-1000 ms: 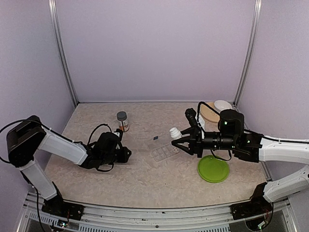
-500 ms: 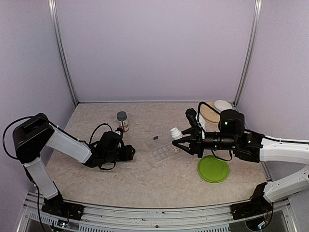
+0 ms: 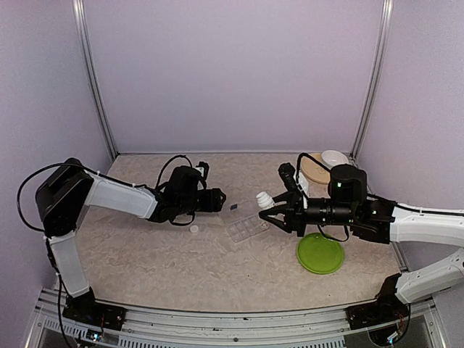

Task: Sort the pills into containers
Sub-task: Move the pill container to the center of the board.

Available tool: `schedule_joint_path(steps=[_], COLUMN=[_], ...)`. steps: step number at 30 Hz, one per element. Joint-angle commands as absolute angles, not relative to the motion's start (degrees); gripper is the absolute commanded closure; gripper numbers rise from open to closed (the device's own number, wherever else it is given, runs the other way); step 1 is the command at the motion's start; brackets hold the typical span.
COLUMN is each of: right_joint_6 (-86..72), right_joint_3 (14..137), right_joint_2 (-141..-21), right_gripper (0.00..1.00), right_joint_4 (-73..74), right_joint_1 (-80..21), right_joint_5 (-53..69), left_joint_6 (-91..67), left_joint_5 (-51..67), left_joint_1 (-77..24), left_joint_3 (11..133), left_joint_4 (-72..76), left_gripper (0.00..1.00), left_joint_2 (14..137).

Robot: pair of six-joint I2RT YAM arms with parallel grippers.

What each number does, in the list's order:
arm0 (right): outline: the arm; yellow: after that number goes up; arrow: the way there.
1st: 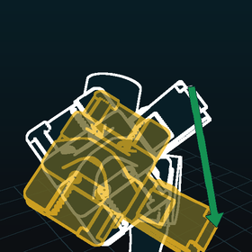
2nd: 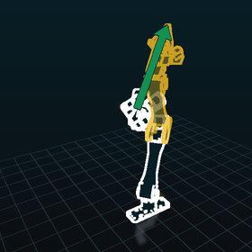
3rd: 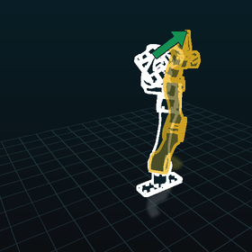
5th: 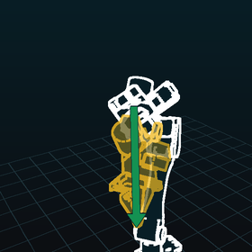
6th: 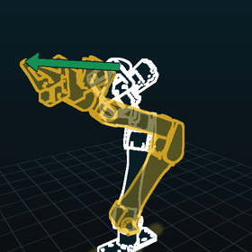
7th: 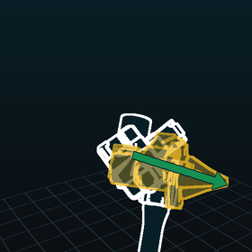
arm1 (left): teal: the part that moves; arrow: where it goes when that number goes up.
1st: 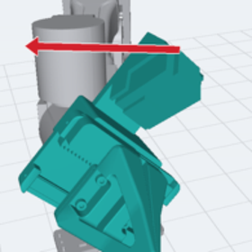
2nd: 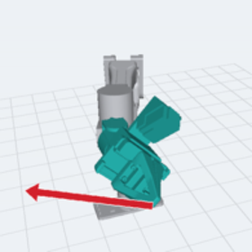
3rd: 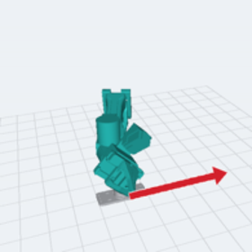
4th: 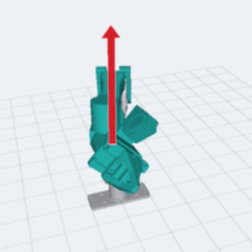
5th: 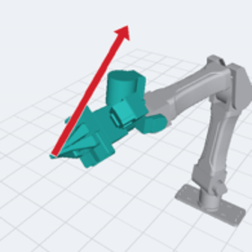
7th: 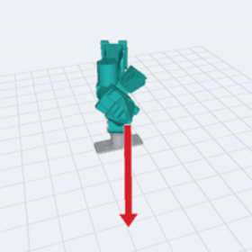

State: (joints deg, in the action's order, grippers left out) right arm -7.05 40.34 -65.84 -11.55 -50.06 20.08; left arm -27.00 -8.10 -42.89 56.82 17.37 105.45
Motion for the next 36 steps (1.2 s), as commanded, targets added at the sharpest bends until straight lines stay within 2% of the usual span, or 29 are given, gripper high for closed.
schedule_joint_path(steps=[1,8,15,24,28,36], right_joint_6=[-7.3,-7.3,-7.3,-7.6,-7.7,-7.3], right_joint_3=[40.0,39.6,40.5,40.7,40.7,41.8], right_joint_2=[-64.1,-63.2,-65.5,-65.8,-65.8,-66.6], right_gripper=[0.92,0.91,0.91,0.9,0.9,0.9], right_joint_4=[-9.9,-9.2,-9.9,-9.8,-9.8,-9.5], right_joint_1=[-49.7,-49.7,-49.7,-49.7,-49.7,-49.7], right_joint_5=[19.5,18.8,19.7,19.9,19.9,19.7], left_joint_6=[-23.4,-21.9,-22.3,-21.6,-21.6,-23.0], left_joint_5=[-4.3,0.5,6.8,0.1,1.1,1.4], left_joint_1=[-41.7,-41.6,-40.2,-39.9,-40.1,-43.0], left_joint_3=[63.2,63.8,63.2,65.6,65.1,62.5], left_joint_4=[10.1,10.8,12.9,7.9,7.6,6.2], left_gripper=[0.29,0.41,0.49,0.51,0.57,0.61], left_joint_2=[112.0,113.3,115.0,116.9,116.6,114.6])
